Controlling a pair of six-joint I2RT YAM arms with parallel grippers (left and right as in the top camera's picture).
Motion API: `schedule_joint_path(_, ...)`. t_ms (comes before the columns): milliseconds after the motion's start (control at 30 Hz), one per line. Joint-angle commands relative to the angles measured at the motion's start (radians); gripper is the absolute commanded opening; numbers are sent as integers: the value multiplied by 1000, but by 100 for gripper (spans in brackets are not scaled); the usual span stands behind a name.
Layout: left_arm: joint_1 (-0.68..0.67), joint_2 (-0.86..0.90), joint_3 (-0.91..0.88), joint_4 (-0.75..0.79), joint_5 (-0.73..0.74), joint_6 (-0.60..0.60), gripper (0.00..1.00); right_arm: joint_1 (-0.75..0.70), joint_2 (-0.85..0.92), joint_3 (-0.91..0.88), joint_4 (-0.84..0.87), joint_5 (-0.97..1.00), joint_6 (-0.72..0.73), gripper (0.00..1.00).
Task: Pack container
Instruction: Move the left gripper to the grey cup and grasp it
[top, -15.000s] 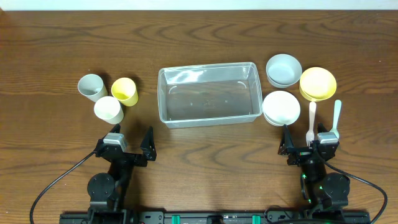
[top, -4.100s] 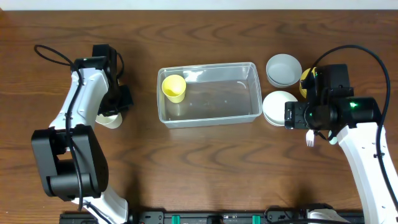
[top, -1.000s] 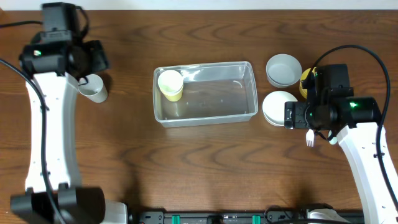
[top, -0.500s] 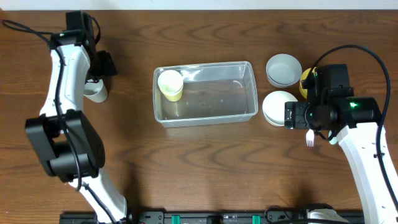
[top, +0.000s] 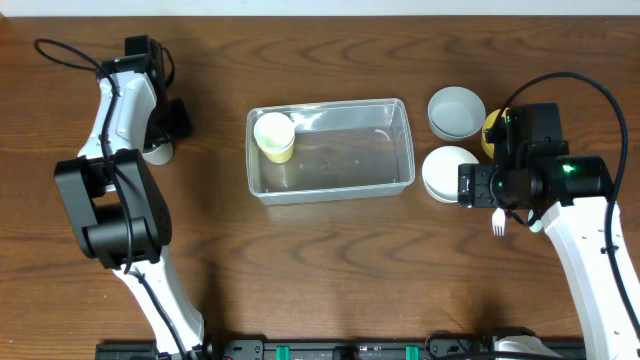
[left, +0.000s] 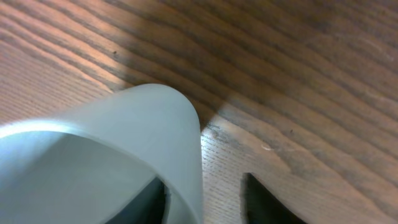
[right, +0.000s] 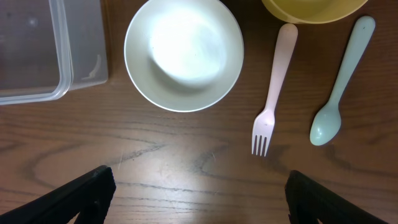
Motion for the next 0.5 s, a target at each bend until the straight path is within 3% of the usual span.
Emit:
schedule_joint_path(0, 8, -8, -5, -10, 5, 7, 31, -5, 1, 15, -2, 7, 8, 89)
schedule_joint_path(167, 8, -8, -5, -17, 5, 7, 13, -5, 1, 15, -1, 8, 8, 89)
schedule_joint_path(467, 8, -35, -5, -24, 5, 6, 6, -5, 1, 15, -1, 7, 8, 89)
